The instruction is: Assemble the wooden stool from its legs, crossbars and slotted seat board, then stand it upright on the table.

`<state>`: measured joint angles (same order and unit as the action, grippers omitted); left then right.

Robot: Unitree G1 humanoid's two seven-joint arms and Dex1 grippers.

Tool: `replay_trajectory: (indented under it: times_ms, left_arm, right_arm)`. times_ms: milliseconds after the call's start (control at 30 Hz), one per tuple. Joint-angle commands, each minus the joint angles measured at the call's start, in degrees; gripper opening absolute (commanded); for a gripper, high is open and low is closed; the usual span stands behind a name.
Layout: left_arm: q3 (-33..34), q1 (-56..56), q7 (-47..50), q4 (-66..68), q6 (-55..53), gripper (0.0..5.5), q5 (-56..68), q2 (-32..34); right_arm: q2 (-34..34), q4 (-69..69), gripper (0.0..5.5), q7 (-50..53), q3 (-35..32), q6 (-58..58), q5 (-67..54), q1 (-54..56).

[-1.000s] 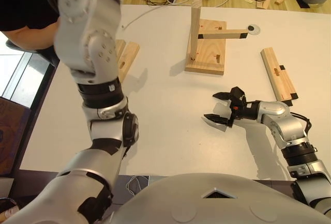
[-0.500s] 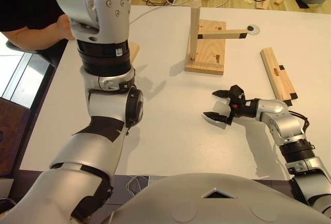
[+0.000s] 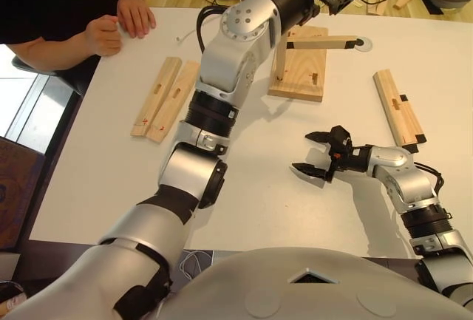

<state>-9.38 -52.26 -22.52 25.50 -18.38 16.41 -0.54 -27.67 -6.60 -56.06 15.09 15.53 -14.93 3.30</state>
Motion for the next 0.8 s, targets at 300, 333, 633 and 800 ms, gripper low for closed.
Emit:
replay_trajectory:
  times_ms: [300,333,633,800]
  left_arm:
    - [14.3,-14.8,5.0,-19.0,-16.6,4.40,10.3,3.8]
    - [14.8,-15.9,5.0,-18.9,-16.4,4.40,10.3,4.6]
    - [11.6,-3.4,6.5,-21.7,-17.6,4.40,4.6,8.9]
    - [12.3,6.6,8.8,-27.4,-17.6,4.40,1.8,11.2]
  right_arm:
    - [1.4,-4.8,5.40,2.4,1.0,2.6,2.0,-1.1]
    - [1.5,-5.1,5.40,2.4,1.0,2.4,2.0,-0.9]
    - [1.4,-5.6,5.40,2.6,0.6,2.0,2.0,-0.7]
    - [0.7,-5.6,5.40,2.4,0.3,1.8,2.1,-0.9]
